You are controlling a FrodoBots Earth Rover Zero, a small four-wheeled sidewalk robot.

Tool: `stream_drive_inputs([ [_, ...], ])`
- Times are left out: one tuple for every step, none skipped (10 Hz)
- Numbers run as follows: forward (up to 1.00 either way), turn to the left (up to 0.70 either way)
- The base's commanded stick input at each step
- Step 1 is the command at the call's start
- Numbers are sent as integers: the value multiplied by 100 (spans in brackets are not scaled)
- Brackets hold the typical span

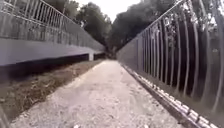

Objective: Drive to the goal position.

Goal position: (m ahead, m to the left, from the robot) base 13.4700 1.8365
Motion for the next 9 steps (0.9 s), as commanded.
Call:
stream_drive_inputs([
  [50,0],
  [50,0],
  [50,0],
  [50,0],
  [50,0],
  [50,0],
  [50,0],
  [50,0],
  [50,0],
])
